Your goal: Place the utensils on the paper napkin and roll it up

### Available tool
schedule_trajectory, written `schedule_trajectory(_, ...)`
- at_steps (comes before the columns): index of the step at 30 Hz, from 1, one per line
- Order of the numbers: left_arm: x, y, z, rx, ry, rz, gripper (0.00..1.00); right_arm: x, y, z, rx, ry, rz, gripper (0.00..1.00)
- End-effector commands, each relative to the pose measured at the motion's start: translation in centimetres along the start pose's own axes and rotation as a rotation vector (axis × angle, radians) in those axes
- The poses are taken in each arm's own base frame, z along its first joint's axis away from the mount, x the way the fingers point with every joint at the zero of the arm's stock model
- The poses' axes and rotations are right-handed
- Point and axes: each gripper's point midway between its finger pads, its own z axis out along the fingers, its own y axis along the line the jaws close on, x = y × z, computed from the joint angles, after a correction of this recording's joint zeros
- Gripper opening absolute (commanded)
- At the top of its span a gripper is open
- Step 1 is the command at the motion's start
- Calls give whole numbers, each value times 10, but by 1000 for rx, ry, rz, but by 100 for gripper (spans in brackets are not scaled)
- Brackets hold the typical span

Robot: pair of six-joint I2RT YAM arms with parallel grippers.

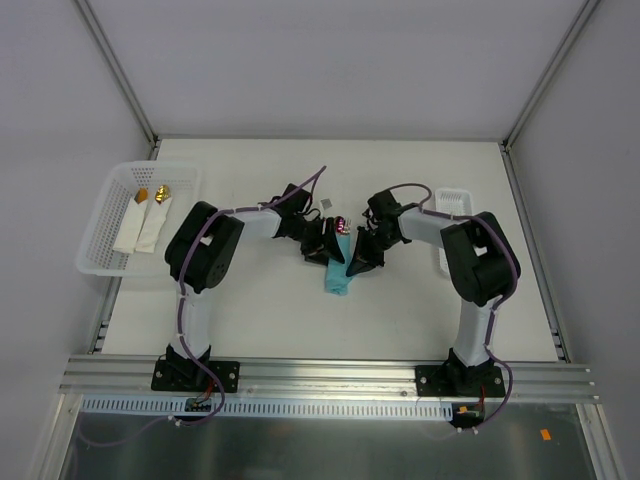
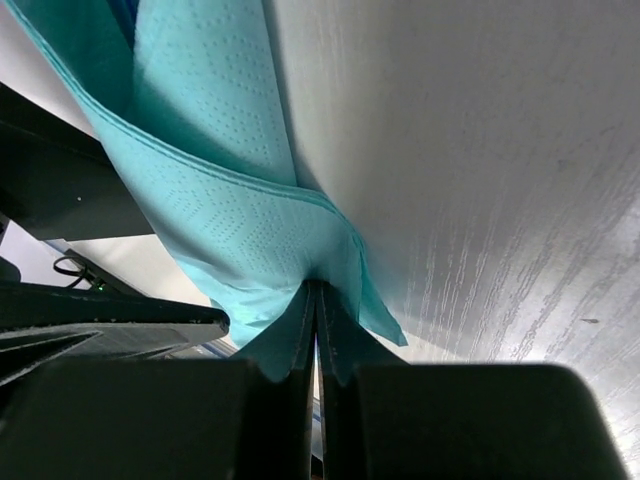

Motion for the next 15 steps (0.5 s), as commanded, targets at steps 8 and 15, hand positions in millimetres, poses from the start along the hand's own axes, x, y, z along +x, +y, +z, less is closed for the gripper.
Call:
schedule_trajectory(8, 18, 52, 31, -229, 29, -82, 47, 19, -135, 21, 560, 36, -33, 2)
schedule_trajectory(15, 16, 55, 36, -274, 34, -85, 35, 20, -136, 21, 558, 45, -35, 2)
